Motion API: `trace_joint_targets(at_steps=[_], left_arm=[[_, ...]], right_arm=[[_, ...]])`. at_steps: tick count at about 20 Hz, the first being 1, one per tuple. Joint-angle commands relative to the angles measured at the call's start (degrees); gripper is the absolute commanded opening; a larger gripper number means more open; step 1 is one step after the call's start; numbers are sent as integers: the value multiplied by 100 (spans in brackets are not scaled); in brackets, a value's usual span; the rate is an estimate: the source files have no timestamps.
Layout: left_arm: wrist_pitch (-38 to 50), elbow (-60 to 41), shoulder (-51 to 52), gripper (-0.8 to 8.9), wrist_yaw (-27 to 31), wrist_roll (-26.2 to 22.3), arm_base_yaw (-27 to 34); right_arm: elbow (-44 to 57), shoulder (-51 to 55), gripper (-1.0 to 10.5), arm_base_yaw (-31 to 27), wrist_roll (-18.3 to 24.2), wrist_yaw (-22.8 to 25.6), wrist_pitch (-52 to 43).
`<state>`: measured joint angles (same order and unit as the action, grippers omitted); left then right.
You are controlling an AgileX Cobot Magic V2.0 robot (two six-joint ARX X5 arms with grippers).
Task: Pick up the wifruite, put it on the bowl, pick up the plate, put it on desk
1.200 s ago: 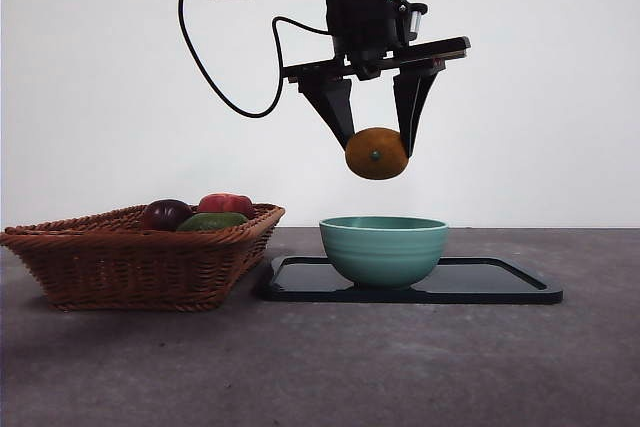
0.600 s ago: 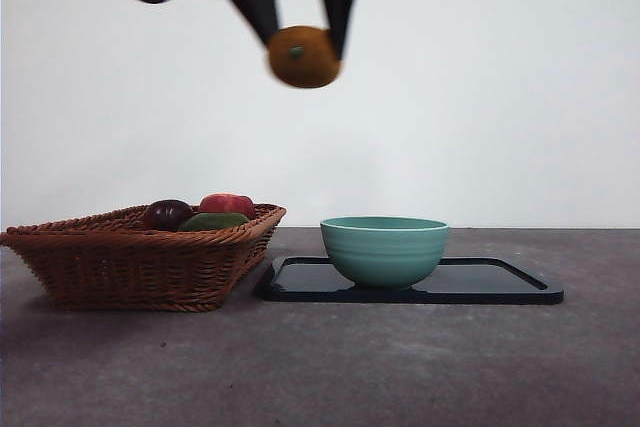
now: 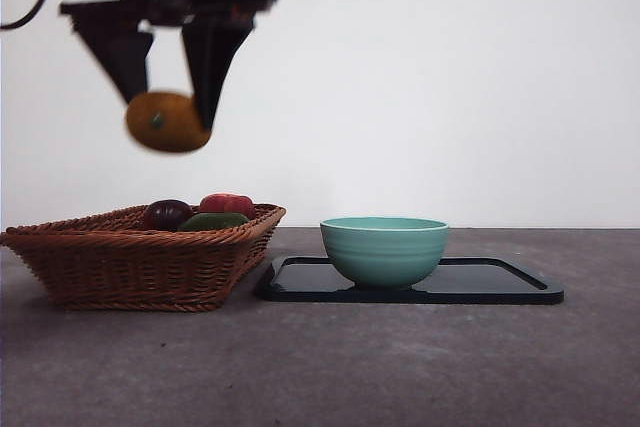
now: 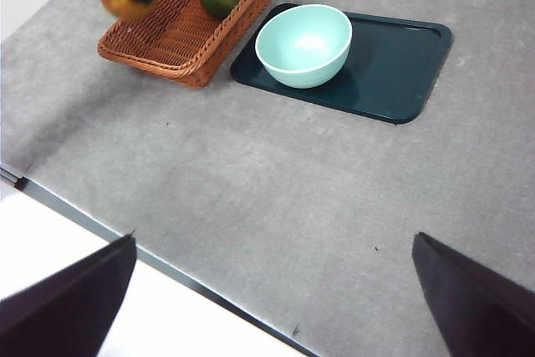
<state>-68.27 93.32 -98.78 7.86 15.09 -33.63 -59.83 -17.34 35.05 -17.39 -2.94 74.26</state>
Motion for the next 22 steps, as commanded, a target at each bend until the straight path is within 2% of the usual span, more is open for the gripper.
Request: trace_joint_targets(at_steps=[1, 7, 11, 13, 22], left_arm=[[549, -376, -59, 240, 33, 127, 168], [2009, -1246, -109, 240, 22, 175, 625], [2081, -1255, -385, 240, -79, 319, 822], [2109, -1255, -551, 240, -354, 304, 855], [2288, -1255, -979, 246, -363, 227, 855]], right_arm=[[-52, -15, 606, 39, 22, 39, -48], [-52, -15, 606, 39, 17, 39, -31], [-52, -15, 606, 39, 17, 39, -28], [-52, -15, 606, 39, 17, 39, -26], [-52, -15, 606, 39, 17, 39, -7]])
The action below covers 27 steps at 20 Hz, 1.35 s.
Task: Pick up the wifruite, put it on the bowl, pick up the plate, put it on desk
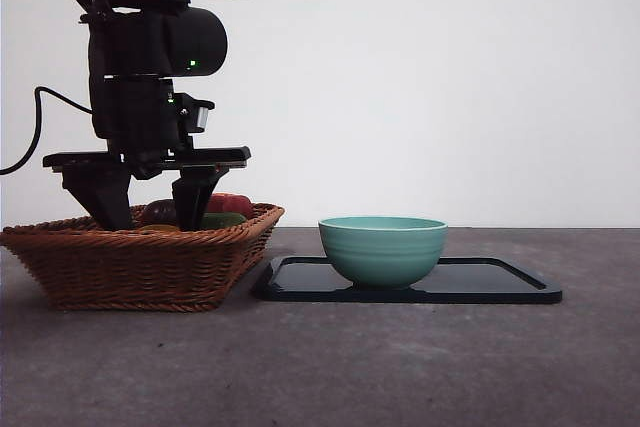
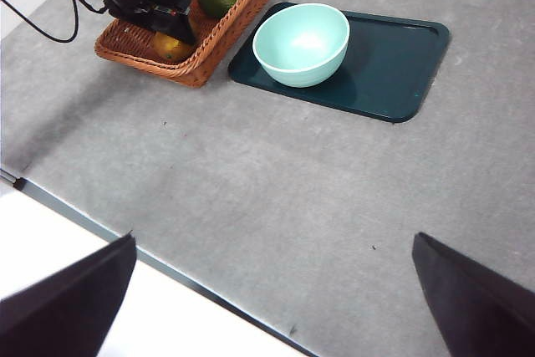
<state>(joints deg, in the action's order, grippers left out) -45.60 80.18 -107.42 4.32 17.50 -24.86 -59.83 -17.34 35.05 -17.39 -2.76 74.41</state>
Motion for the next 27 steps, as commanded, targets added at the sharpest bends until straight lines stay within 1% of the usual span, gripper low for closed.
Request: trace_joint_targets(at_steps=[1, 4, 5, 7, 8, 9, 13, 16, 17, 20, 21, 25, 27], left_arm=[[13, 59, -116, 250, -9, -11, -22], [-9, 61, -116, 265, -11, -9, -22], [-24, 66, -116, 309, -11, -9, -22], [-22, 77, -107, 492, -31, -28, -22], [-9, 85, -72, 548, -33, -37, -22], [-22, 107, -20, 565, -33, -66, -22], [-122, 210, 570, 563, -33, -151, -22], [-420, 214, 1397, 563, -72, -299, -28], [-564, 214, 1729, 563, -221, -450, -37], [-918, 214, 2732, 563, -977, -863, -153], [-1021, 214, 3082, 563, -1102, -964, -199], [-1386, 212, 4273, 563, -1268, -1668, -428], [-1672, 212, 4715, 563, -1703, -1851, -459]], right_arm=[[-52, -15, 606, 39, 17, 22, -22], [-52, -15, 606, 39, 17, 22, -22], [-52, -15, 606, 39, 17, 22, -22], [-52, -15, 606, 39, 17, 22, -24], [-52, -15, 606, 39, 17, 22, -22], [-52, -15, 606, 39, 17, 20, -22], [-52, -15, 606, 39, 17, 22, -24], [-52, -15, 606, 39, 22, 24, -28], [-52, -15, 606, 39, 20, 22, -33], [-52, -15, 606, 39, 20, 22, -35], [-52, -15, 606, 39, 17, 20, -44], [-52, -15, 606, 39, 20, 22, -76], [-52, -15, 606, 39, 20, 20, -103]])
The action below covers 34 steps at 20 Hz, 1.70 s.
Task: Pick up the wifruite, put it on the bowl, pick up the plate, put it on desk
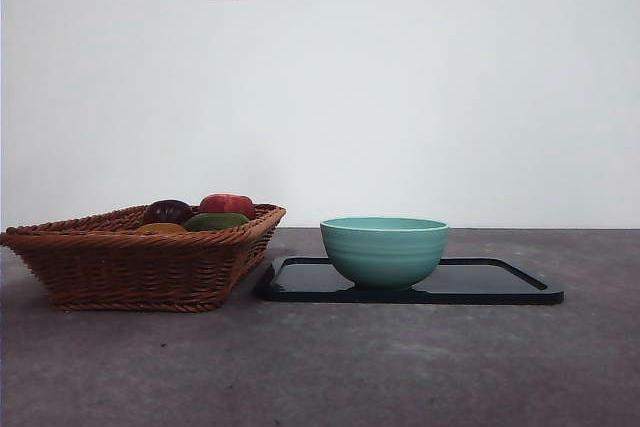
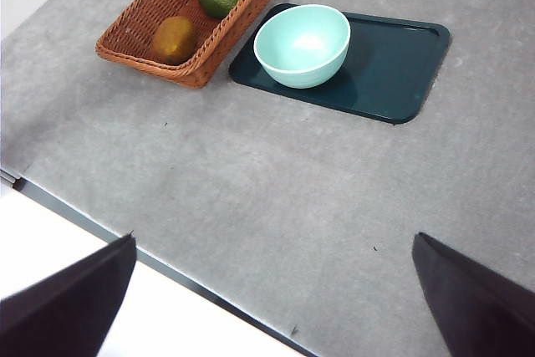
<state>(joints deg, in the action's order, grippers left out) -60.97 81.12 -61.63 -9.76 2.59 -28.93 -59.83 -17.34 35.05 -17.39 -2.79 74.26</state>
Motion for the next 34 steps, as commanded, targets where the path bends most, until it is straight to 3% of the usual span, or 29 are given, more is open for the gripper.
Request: trace_joint_targets(at_steps=[1, 3, 5, 12, 17, 20, 27, 34], left_arm=[[-282, 107, 332, 563, -588, -391, -52], [-518, 44, 680, 563, -1165, -538, -52], [-682, -50, 997, 563, -1375, -586, -90], [-656, -645, 2079, 563, -1377, -662, -116], [-623, -931, 2498, 563, -1377, -658, -116], [-557, -931, 2538, 563, -1381, -619, -116], [-535, -929, 2540, 563, -1381, -599, -116], [-501, -929, 2540, 563, -1381, -601, -116]], right_arm=[[-52, -15, 606, 39, 20, 22, -96], [-52, -15, 606, 39, 17, 22, -98], [-52, -15, 606, 39, -20, 0, -120], [-55, -15, 606, 39, -26, -31, -140], [-55, -116, 605, 39, -457, -144, -264], [-55, -437, 605, 39, -492, -195, -632], [-192, -2461, 604, 39, -509, -341, -1709], [-1493, -5421, 604, -234, -452, -439, -1858]])
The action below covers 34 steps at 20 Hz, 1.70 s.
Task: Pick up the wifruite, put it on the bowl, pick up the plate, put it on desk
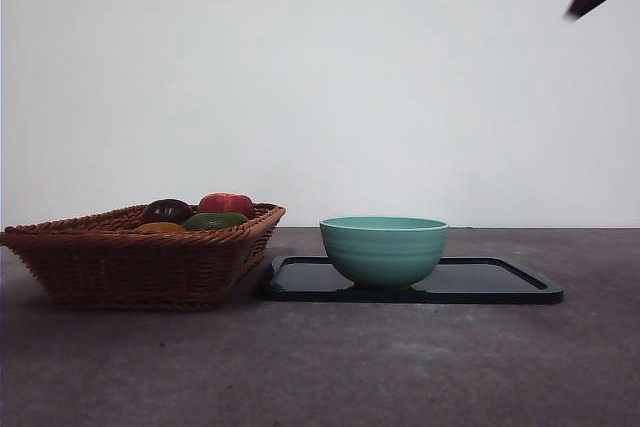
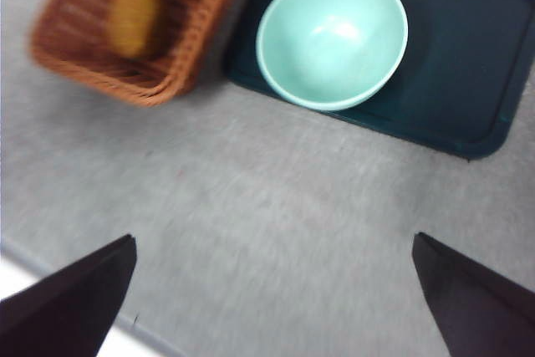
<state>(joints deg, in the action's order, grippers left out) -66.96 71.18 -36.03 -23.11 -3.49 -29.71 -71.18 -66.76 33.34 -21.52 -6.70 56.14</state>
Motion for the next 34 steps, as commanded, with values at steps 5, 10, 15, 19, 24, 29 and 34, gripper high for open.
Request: trace_joint_targets(at_steps=[5, 10, 15, 19, 24, 29, 34], left_arm=[[96, 66, -20, 563, -46, 7, -37], [98, 66, -20, 563, -46, 7, -37], [103, 66, -20, 563, -46, 7, -37], [101, 66, -20, 563, -46, 7, -37], [107, 66, -20, 563, -46, 7, -37], [103, 66, -20, 563, -46, 7, -37], [98, 66, -20, 563, -46, 4, -37]], right_arm=[[-1467, -2149, 604, -601, 245, -295, -42], [-2208, -3491, 604, -1139, 450, -535, -44], [-2376, -4323, 604, -1325, 680, -546, -251], [-2376, -4791, 568, -1329, 699, -551, -352], [-2374, -5073, 152, -1327, 697, -601, -334], [-2376, -5156, 5, -1327, 721, -675, -369], [-2420, -4809, 6, -1412, 723, -634, -197]])
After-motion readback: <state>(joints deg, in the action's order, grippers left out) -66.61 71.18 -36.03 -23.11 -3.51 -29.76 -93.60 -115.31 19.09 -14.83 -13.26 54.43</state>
